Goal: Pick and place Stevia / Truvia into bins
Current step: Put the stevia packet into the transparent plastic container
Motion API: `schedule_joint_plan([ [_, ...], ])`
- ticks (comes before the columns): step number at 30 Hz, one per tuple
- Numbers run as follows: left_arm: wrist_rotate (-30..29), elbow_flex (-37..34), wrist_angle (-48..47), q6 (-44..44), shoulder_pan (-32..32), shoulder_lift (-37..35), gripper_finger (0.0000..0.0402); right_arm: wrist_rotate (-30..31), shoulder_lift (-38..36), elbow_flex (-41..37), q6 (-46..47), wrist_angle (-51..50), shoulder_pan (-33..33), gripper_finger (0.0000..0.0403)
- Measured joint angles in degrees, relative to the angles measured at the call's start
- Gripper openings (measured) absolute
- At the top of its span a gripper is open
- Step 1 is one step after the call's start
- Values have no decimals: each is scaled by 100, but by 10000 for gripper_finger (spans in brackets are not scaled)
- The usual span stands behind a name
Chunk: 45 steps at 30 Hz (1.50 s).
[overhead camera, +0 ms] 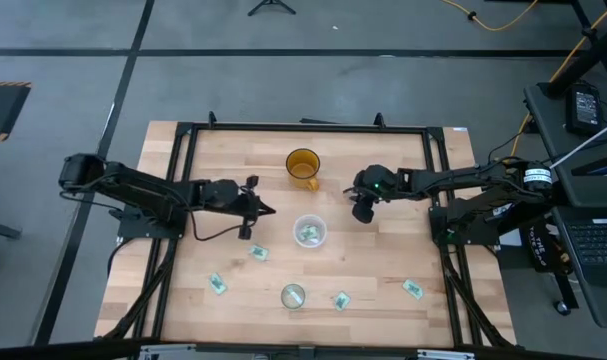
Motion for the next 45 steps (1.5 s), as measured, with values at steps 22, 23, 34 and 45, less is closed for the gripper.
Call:
schedule_joint_plan([
  [22,191,-172,399,-374,298,-47,3,252,2,-307,-22,-52,0,178],
  [23,189,-172,399,-380,300,-47,4,254,2,-369,-26,-38,0,178],
  [34,177,-172,400,-463,300,-47,4,254,4,-699,-297,743,0,178],
  [45,174,-172,438,-472,298,-45,5,535,152,-697,-297,727,0,178],
])
